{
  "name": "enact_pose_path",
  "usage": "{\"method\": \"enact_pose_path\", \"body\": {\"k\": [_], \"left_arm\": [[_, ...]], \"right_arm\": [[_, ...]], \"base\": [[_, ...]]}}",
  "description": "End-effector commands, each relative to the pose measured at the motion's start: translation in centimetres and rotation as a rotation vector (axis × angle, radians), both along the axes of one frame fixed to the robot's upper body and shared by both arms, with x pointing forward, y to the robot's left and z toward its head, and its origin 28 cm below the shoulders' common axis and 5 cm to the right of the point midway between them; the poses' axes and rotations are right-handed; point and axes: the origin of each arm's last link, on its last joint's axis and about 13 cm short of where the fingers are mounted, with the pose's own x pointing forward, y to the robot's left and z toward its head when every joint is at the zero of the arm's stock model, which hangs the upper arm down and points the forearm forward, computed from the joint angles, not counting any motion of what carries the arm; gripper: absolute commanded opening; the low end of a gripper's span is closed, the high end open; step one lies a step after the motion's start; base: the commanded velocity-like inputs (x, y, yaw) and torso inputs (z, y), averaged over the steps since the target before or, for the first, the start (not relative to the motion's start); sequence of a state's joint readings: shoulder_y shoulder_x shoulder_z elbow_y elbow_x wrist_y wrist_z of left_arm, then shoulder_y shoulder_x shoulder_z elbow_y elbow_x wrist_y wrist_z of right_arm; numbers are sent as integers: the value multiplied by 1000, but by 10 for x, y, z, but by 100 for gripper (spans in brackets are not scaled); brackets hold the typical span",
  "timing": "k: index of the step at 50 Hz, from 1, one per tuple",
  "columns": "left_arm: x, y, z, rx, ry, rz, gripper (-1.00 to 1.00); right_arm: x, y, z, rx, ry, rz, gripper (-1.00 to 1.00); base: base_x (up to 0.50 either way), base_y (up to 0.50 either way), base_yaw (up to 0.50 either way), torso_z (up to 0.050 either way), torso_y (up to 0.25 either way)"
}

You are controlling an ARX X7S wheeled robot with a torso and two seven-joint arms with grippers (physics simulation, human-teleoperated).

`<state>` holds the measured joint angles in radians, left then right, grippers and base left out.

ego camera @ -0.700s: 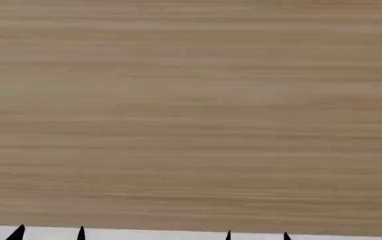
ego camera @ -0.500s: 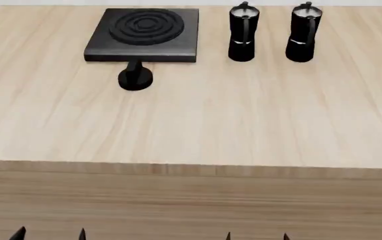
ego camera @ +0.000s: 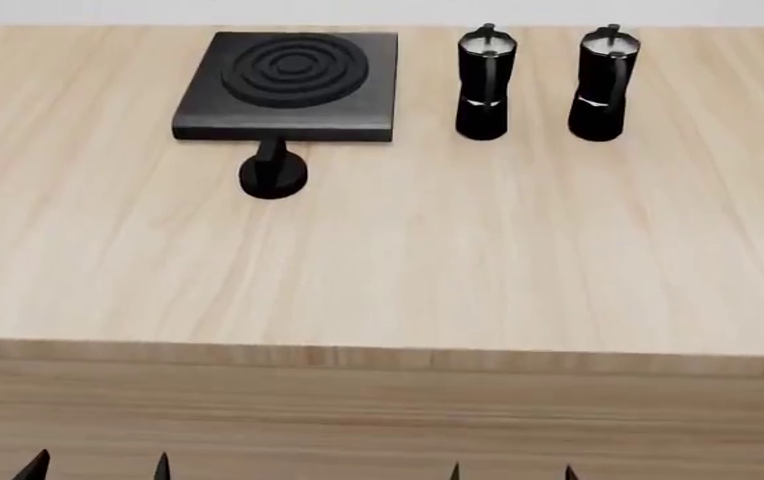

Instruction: Put the right moka pot on the stove.

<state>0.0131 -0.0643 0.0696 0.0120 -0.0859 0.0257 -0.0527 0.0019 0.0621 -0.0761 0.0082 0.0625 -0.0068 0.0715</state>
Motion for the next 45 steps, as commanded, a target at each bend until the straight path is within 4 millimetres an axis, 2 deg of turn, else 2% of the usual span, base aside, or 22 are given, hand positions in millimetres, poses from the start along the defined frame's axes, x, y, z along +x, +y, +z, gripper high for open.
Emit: {"method": "enact_pose_path", "body": {"k": [1,23,45], "left_arm": [[-1,0,1,-10,-9,-12,100],[-1,0,1,-11,-16,3,100],[0,0,0,2,-12,19,100]], "right_arm": [[0,0,1,-8,-15,-1,100],[0,1,0,-27,-4,-15,100],[1,0,-3,-18,-13,-30,100]], "base": [[0,0,0,50,35],[0,0,0,50,36],[185,13,0,0,0]]}}
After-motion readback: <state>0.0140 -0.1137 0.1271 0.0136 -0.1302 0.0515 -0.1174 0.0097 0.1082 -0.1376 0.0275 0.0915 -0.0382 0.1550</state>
